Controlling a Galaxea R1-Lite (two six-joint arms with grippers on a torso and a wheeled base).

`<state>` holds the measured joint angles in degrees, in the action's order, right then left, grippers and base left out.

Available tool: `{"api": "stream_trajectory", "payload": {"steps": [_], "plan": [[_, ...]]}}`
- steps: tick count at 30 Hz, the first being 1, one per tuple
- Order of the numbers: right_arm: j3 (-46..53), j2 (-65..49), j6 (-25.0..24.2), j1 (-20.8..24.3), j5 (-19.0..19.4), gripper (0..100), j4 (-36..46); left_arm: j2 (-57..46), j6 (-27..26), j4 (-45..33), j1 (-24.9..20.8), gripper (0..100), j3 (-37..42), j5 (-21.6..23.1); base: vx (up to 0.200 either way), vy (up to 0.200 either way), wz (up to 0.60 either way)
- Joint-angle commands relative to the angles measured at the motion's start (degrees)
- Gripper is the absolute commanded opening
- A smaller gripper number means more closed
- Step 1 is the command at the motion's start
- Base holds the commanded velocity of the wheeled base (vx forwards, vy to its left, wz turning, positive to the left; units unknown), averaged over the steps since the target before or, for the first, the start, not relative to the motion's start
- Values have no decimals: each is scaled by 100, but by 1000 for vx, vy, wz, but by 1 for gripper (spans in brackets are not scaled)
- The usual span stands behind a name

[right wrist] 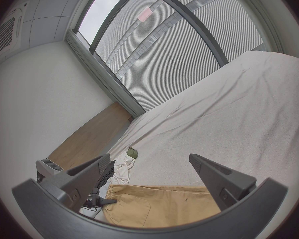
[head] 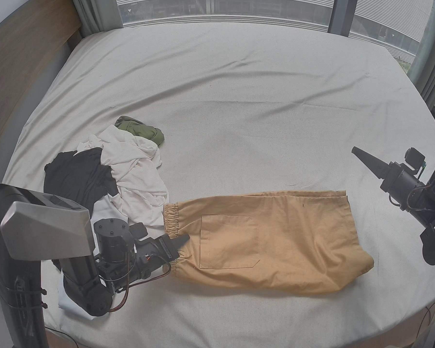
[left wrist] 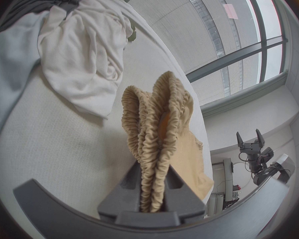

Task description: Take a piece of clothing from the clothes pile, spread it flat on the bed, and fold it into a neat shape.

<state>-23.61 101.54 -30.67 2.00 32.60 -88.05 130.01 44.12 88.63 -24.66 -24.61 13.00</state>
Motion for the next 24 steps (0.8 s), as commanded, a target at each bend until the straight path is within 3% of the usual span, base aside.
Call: {"api": "stream_trajectory", "payload": {"steps": [1, 24], "plan": [[23, 33, 0, 11, 1, 100, -1, -407, 9, 6, 14, 0, 273, 10, 0, 0, 0], [76, 42, 0, -7, 10, 100, -10, -415, -61, -12, 638, 0, 519, 28, 0, 0, 0]]}}
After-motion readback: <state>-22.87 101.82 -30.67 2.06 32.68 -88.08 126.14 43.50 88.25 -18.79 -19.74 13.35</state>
